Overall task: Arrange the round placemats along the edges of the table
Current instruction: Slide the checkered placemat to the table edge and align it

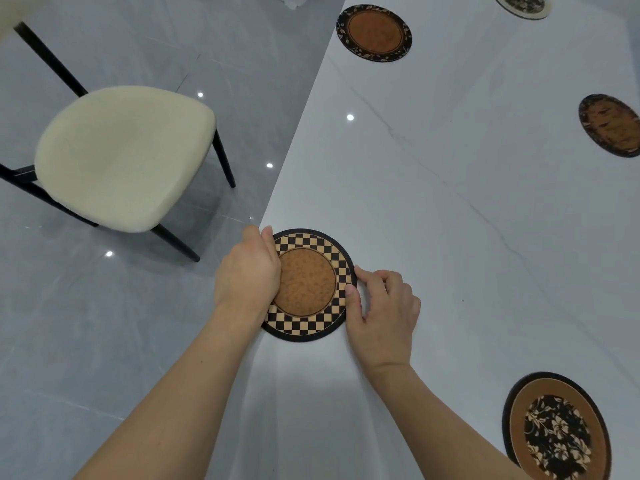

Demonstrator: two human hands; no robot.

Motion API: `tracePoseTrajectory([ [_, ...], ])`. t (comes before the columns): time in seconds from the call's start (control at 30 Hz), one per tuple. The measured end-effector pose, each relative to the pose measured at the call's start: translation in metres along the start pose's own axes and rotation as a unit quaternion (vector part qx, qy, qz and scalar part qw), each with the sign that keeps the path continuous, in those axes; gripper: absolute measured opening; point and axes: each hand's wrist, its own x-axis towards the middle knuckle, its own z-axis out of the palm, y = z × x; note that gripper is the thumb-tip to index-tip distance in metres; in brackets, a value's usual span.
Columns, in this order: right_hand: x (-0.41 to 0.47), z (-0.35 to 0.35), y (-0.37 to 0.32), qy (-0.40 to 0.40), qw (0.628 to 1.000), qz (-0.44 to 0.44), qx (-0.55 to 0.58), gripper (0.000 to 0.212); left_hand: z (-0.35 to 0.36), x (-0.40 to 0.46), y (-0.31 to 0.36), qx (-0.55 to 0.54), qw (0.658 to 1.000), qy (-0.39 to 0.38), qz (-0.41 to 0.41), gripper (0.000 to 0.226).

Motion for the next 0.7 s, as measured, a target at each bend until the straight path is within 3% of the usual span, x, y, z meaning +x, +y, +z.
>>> tracePoseTrajectory([
  [0.2, 0.001, 0.001, 0.0, 0.002, 1.0, -0.001, 0.011, 0.027, 0.002, -0.001, -0.003, 0.01, 1.0, 0.013, 0.007, 0.046],
  [0.3, 0.001, -0.004, 0.002, -0.026, 0.999, -0.002, 0.028, 0.03, -0.001, 0.0, -0.005, -0.045, 0.999, -0.013, -0.012, 0.054],
  [0.4, -0.001, -0.016, 0.008, -0.041, 0.985, 0.013, 0.166, 0.035, -0.012, -0.002, -0.006, -0.053, 0.997, 0.048, -0.019, 0.059],
  [0.47, -0.005, -0.032, 0.02, -0.005, 0.972, 0.033, 0.232, 0.033, -0.016, -0.014, 0.006, 0.046, 0.989, 0.134, 0.037, 0.051],
  [0.53, -0.01, -0.053, 0.041, 0.023, 0.977, 0.046, 0.208, 0.029, -0.012, -0.036, 0.034, 0.059, 0.98, 0.158, 0.106, 0.043],
  [0.7, -0.031, -0.115, 0.131, 0.056, 0.988, 0.116, 0.085, 0.029, 0.03, -0.111, 0.128, -0.041, 0.965, 0.023, 0.257, 0.037],
])
